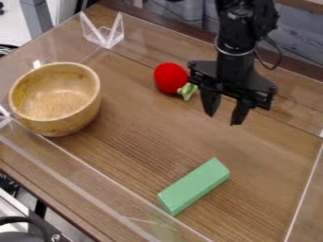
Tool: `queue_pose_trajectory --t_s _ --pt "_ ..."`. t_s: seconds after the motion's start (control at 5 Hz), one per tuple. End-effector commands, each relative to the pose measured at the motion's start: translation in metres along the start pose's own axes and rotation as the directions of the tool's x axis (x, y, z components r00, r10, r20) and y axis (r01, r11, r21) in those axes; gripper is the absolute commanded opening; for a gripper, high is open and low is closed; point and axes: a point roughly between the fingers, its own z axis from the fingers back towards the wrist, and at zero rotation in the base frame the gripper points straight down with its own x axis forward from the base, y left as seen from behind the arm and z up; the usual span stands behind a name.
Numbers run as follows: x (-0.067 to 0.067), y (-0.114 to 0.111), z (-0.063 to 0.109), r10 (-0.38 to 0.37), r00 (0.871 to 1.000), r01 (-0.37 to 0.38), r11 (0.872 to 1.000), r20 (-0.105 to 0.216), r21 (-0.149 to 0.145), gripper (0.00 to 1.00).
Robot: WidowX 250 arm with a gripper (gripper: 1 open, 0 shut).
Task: Move the red fruit to the right
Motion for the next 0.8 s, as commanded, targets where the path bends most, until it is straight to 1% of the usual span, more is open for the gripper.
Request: queue_pose_trajectory --t_s 0.0,0.2,0.4,0.6 --pt "0.0123 0.0062 0.0096 -0.047 0.998 0.048 0.999 0.045 -0.017 1.00" --pt "0.0128 0.0101 0.0069 -0.147 0.988 0.149 0.988 0.053 -0.037 1.00" --pt "0.0100 0.0066 0.0044 -0.194 0.980 0.197 0.979 0.051 -0.052 1.00" --pt "0.0064 0.0022 0.0003 -0.223 0.974 0.226 0.972 0.045 -0.059 1.00"
